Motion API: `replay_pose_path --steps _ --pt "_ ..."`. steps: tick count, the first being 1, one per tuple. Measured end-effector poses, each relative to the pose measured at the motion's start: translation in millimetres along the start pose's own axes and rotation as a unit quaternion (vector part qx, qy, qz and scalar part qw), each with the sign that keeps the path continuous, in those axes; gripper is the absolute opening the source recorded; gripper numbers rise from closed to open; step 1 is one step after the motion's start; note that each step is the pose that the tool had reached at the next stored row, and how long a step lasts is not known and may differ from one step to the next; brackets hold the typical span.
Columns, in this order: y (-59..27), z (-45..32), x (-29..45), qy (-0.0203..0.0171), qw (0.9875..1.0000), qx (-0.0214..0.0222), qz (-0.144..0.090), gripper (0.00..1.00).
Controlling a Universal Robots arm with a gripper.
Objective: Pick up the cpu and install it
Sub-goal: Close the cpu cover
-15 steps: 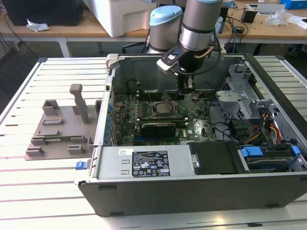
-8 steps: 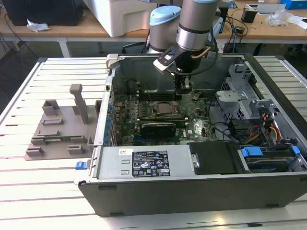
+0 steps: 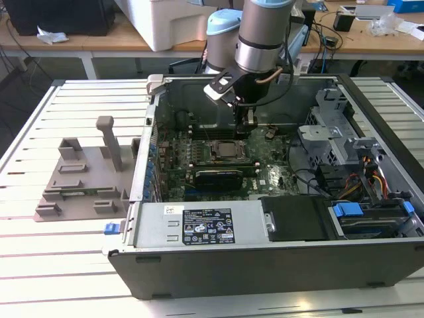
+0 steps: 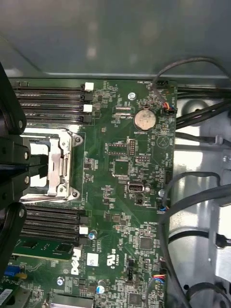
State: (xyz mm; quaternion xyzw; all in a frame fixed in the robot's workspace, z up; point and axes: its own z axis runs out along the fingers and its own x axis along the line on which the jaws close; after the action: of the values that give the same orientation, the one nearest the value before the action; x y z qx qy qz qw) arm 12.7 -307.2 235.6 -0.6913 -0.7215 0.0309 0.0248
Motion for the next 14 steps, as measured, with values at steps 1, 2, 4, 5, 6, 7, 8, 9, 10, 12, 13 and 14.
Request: replay_pose_path --steps 1,2,4,5,6,7,8,9,10,12,13,14 --pt "-1.2 1.0 0.1 0.0 1.0 0.0 0.0 0.11" --pt "-2.4 2.4 0.1 -0.0001 1.0 0.0 0.0 0.11" --pt "-3.1 3.7 0.2 -0.0001 1.0 0.0 0.0 0.11" --pt "-3.4 4.8 0.2 0.0 1.0 0.0 0.0 0.11" --pt "-3.5 5.8 0.2 -0.0001 1.0 0.0 0.0 0.11" --pt "-3.8 8.7 0.3 -0.0001 1.0 0.0 0.0 0.11" --pt "-4.1 11.3 0.3 0.0 1.0 0.0 0.0 0.11" --pt "-5.2 13.9 0.4 0.0 1.0 0.0 0.0 0.11" --pt "-8.3 15.6 0.5 0.0 1.0 0.0 0.0 0.11" --pt "-17.5 17.9 0.9 0.0 1.0 0.0 0.0 0.11" --pt "-23.9 19.9 1.2 0.0 1.0 0.0 0.0 0.11" --pt "-30.3 22.9 1.5 -0.0001 1.0 0.0001 0.0 0.11"
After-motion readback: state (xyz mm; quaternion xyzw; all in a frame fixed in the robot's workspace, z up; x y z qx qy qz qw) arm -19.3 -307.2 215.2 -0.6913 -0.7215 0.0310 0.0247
